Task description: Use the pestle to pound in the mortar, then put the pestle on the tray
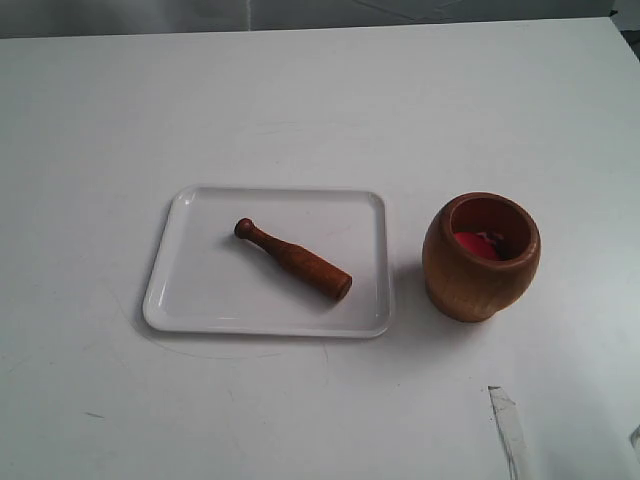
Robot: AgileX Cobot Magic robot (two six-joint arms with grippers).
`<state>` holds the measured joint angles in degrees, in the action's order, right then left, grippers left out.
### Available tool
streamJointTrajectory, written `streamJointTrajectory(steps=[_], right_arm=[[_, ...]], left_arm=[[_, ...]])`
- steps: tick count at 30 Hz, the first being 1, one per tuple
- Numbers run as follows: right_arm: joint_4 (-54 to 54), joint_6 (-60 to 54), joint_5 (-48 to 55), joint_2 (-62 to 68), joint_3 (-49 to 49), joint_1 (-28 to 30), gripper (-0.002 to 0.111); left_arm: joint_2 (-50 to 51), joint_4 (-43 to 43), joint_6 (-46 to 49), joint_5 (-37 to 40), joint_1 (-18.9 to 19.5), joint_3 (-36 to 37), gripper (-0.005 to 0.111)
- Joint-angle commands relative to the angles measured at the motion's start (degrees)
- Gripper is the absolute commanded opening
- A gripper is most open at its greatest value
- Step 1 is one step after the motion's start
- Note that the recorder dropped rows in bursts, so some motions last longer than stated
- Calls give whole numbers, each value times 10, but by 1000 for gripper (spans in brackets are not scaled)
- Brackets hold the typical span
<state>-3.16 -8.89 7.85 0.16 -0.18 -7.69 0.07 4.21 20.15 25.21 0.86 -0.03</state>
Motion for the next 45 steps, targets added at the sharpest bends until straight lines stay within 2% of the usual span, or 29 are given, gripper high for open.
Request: streamJointTrajectory(steps=[1,9,45], right_arm=[[9,10,27,-2,2,20,0],[13,70,27,-2,2,20,0],[10,73,27,-2,2,20,0]], left_arm=[[-1,-4,-5,-2,-4,0,0],[-1,-4,-5,-2,-4,0,0],[-1,-4,-5,-2,-4,0,0]])
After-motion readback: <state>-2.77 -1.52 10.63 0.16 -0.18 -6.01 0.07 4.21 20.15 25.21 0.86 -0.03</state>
